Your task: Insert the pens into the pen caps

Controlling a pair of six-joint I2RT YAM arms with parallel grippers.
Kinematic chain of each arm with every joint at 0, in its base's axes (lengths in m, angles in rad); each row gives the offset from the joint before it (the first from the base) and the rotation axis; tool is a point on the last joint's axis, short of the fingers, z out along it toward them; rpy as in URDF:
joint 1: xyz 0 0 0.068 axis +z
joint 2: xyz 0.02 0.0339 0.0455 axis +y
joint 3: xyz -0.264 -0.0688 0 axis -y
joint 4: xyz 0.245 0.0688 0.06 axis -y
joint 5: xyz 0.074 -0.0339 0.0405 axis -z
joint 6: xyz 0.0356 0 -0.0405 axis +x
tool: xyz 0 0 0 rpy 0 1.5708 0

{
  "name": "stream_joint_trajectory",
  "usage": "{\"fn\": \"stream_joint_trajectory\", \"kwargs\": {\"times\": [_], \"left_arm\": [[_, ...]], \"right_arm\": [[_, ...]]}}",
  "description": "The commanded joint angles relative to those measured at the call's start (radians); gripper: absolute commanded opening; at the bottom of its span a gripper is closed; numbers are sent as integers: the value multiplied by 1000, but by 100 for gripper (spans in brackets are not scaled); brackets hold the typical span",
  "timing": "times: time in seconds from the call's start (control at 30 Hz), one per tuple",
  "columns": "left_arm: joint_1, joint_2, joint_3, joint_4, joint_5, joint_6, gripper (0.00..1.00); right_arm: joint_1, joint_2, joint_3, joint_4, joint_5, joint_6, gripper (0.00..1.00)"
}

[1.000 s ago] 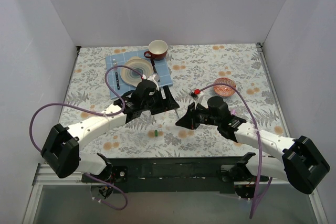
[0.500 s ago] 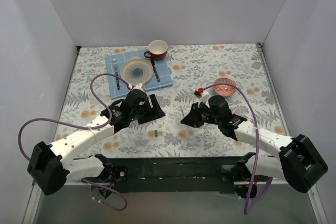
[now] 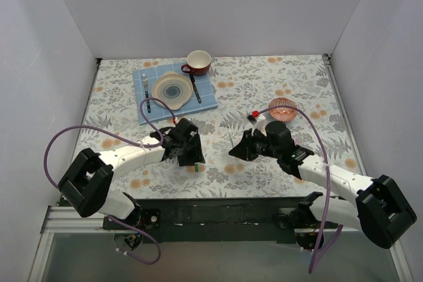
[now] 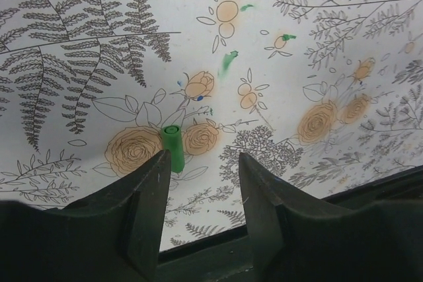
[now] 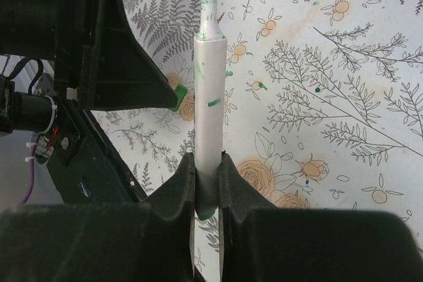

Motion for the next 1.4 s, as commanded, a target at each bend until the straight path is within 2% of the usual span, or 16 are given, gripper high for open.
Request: {"fn": "stream_joint_trajectory", "kwargs": {"times": [0.0,0.4,0.63,0.9,1.37], "left_arm": [[-3,31,22,-18,2,29,43],[-1,115,84,-132,-85,69,41],[-3,173,127,-155,-68,106,39],[-4,172,117,-173,-33,115,36],[-55,252,160,-261,-114,109,34]], "right_arm": [[-2,-33,-26,30,11,2,1],[-4,-83,-50,16,37,-14,1],[-4,-94,-49,15,36,-15,1],[-4,-91,-50,19,34,-14,1],[-2,-80,-47,26,25,-14,1]]}}
